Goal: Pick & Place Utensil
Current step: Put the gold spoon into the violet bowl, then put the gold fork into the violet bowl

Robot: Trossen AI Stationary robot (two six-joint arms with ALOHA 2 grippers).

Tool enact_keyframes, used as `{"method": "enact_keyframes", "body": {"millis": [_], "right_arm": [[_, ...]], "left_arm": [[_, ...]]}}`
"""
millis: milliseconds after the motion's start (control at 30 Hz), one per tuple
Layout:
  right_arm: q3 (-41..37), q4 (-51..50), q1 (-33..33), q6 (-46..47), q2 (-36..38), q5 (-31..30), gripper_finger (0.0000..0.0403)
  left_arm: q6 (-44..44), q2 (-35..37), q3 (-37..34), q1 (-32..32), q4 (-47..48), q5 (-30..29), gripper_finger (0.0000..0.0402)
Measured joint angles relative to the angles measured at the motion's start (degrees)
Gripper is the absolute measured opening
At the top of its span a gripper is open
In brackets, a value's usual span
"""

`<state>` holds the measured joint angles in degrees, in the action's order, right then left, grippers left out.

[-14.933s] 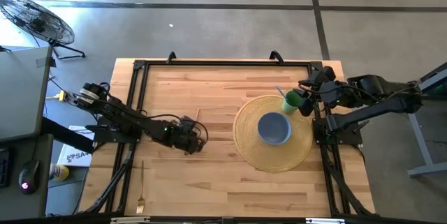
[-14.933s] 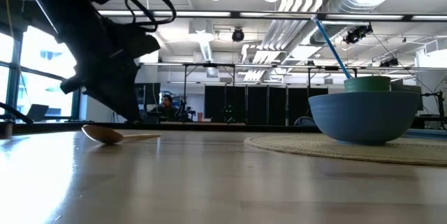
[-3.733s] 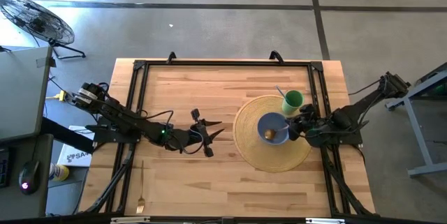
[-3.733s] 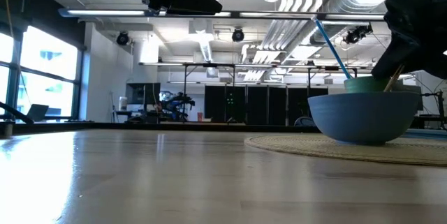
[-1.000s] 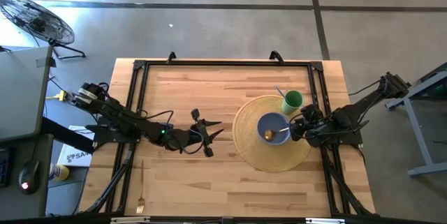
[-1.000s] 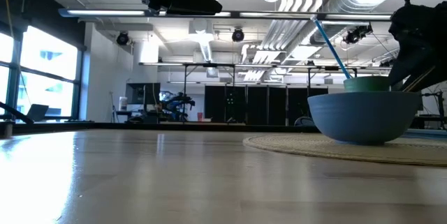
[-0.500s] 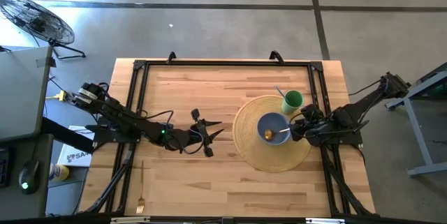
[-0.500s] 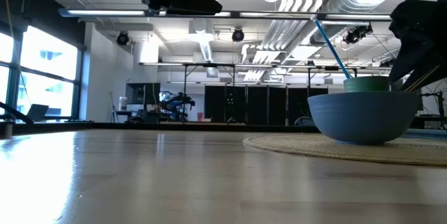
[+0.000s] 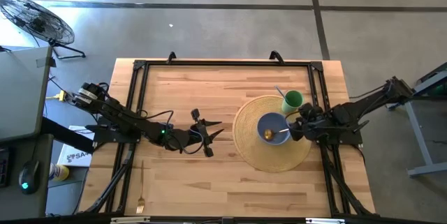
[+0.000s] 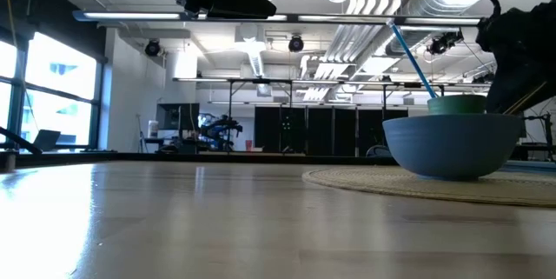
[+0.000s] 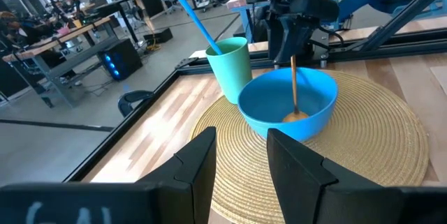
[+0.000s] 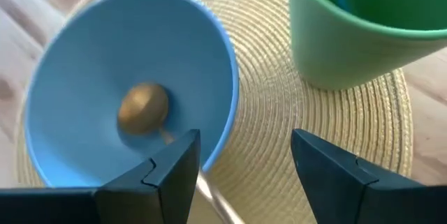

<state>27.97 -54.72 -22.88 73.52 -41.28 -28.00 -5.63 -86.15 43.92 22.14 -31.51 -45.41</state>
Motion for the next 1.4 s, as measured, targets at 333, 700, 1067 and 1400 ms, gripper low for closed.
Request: {"method": "enact_keyframes", "body": {"millis": [333, 700, 1067, 1400], "right_arm": [[1.9, 2.4, 2.8, -15.0, 0.0, 4.0, 0.0218], [8.1, 8.2, 1.9, -30.0, 0.0, 4.9, 0.0218], [5.9, 31.9, -3.7, -46.1, -0.1, 7.2, 0.0218], [5.9, 35.6, -3.9, -51.5, -0.1, 4.0, 0.0218]], "left_arm": [[0.0, 0.0, 0.0, 0.0, 0.0, 0.0, 0.0124], [0.4, 0.0, 0.0, 0.0, 0.0, 6.1, 0.0124], [13.0, 1.7, 3.1, 1.7, 23.4, 25.1, 0.0124], [56.0, 2.5, 16.5, 4.0, 66.1, 48.4, 0.0124]]}}
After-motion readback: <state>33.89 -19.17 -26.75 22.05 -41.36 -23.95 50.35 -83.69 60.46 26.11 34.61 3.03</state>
